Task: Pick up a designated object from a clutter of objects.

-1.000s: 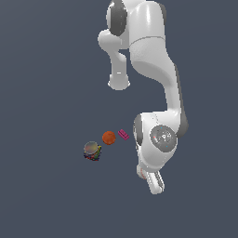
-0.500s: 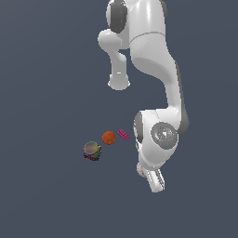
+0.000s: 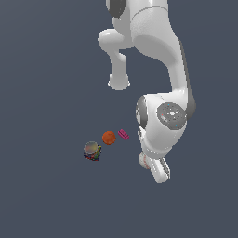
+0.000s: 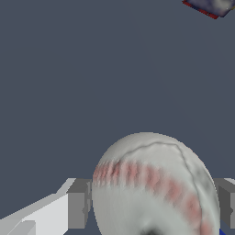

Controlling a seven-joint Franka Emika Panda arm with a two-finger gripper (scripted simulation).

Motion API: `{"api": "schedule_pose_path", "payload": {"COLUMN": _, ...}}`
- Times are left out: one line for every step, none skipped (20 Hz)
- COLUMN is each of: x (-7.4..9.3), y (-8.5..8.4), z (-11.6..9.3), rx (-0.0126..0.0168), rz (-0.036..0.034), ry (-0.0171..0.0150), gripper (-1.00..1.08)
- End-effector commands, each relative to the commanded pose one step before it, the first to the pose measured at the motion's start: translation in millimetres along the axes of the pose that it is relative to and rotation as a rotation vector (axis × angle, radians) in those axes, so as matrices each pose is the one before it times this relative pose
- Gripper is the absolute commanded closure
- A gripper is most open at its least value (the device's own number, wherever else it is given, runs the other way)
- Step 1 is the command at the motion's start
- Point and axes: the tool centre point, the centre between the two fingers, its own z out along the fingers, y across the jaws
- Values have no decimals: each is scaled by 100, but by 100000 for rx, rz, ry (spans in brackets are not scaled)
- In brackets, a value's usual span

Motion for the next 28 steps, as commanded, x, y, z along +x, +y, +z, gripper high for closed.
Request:
{"api": "schedule_pose_path", "payload": {"x": -431, "y": 667, "z": -2277, "rx": 356, "rz": -27, "ry": -16, "gripper": 108}}
{"api": "schedule_pose_path", "payload": {"x": -191, "y": 338, "z": -964, "rx": 0, "rz": 0, "ry": 0, "gripper": 108}}
{"api": "schedule_pose_path", "payload": {"x": -194, "y": 344, "z": -985, "rx": 0, "rz": 0, "ry": 0, "gripper": 108}}
{"api": "schedule_pose_path", "payload": {"x": -197, "y": 347, "z": -1001, "rx": 0, "rz": 0, "ry": 0, "gripper": 108}}
{"api": "schedule_pose_path", "payload": {"x": -199, "y": 351, "z": -1018, "rx": 0, "rz": 0, "ry": 0, "gripper": 108}}
{"api": "schedule_pose_path", "payload": {"x": -202, "y": 355, "z": -1035, "rx": 0, "rz": 0, "ry": 0, "gripper": 108}}
{"api": "schedule_pose_path", "payload": {"x": -205, "y": 360, "z": -1055, "rx": 0, "rz": 0, "ry": 0, "gripper": 108}}
{"api": "schedule_pose_path", "payload": {"x": -199, "y": 374, "z": -1105, "rx": 46, "rz": 17, "ry": 6, "gripper": 108}}
{"api": "schedule_pose_path", "payload": {"x": -212, "y": 370, "z": -1099, "rx": 0, "rz": 0, "ry": 0, "gripper": 108}}
{"api": "schedule_pose_path", "payload": {"x": -215, "y": 374, "z": -1118, "rx": 0, "rz": 0, "ry": 0, "gripper": 108}}
{"api": "schedule_pose_path", "payload": {"x": -212, "y": 369, "z": -1110, "rx": 0, "rz": 0, "ry": 0, "gripper": 108}}
{"api": "schedule_pose_path", "payload": {"x": -216, "y": 363, "z": -1105, "rx": 8, "rz": 7, "ry": 48, "gripper": 108}}
{"api": "schedule_pose_path", "payload": {"x": -207, "y": 353, "z": -1087, "rx": 0, "rz": 0, "ry": 0, "gripper": 108}}
{"api": "schedule_pose_path", "payload": {"x": -203, "y": 342, "z": -1068, "rx": 0, "rz": 0, "ry": 0, "gripper": 108}}
{"api": "schedule_pose_path", "payload": {"x": -197, "y": 328, "z": -1036, "rx": 0, "rz": 0, "ry": 0, "gripper": 108}}
{"api": "schedule_pose_path", "payload": {"x": -189, "y": 314, "z": -998, "rx": 0, "rz": 0, "ry": 0, "gripper": 108}}
{"api": "schedule_pose_path", "payload": {"x": -181, "y": 300, "z": -957, "rx": 0, "rz": 0, "ry": 0, "gripper": 108}}
{"api": "schedule_pose_path", "payload": {"x": -173, "y": 285, "z": -915, "rx": 0, "rz": 0, "ry": 0, "gripper": 108}}
{"api": "schedule_pose_path", "payload": {"x": -178, "y": 276, "z": -893, "rx": 27, "rz": 12, "ry": 62, "gripper": 108}}
{"api": "schedule_pose_path", "payload": {"x": -160, "y": 248, "z": -839, "rx": 0, "rz": 0, "ry": 0, "gripper": 108}}
{"api": "schedule_pose_path", "payload": {"x": -154, "y": 228, "z": -799, "rx": 0, "rz": 0, "ry": 0, "gripper": 108}}
{"api": "schedule_pose_path", "payload": {"x": -146, "y": 208, "z": -753, "rx": 0, "rz": 0, "ry": 0, "gripper": 108}}
{"api": "schedule_pose_path", "payload": {"x": -136, "y": 188, "z": -695, "rx": 0, "rz": 0, "ry": 0, "gripper": 108}}
{"api": "schedule_pose_path", "payload": {"x": -124, "y": 169, "z": -630, "rx": 0, "rz": 0, "ry": 0, "gripper": 108}}
{"api": "schedule_pose_path", "payload": {"x": -111, "y": 150, "z": -565, "rx": 0, "rz": 0, "ry": 0, "gripper": 108}}
{"api": "schedule_pose_path", "payload": {"x": -99, "y": 133, "z": -501, "rx": 0, "rz": 0, "ry": 0, "gripper": 108}}
{"api": "schedule_pose_path", "payload": {"x": -87, "y": 115, "z": -438, "rx": 0, "rz": 0, "ry": 0, "gripper": 108}}
{"api": "schedule_pose_path", "payload": {"x": -75, "y": 96, "z": -376, "rx": 0, "rz": 0, "ry": 0, "gripper": 108}}
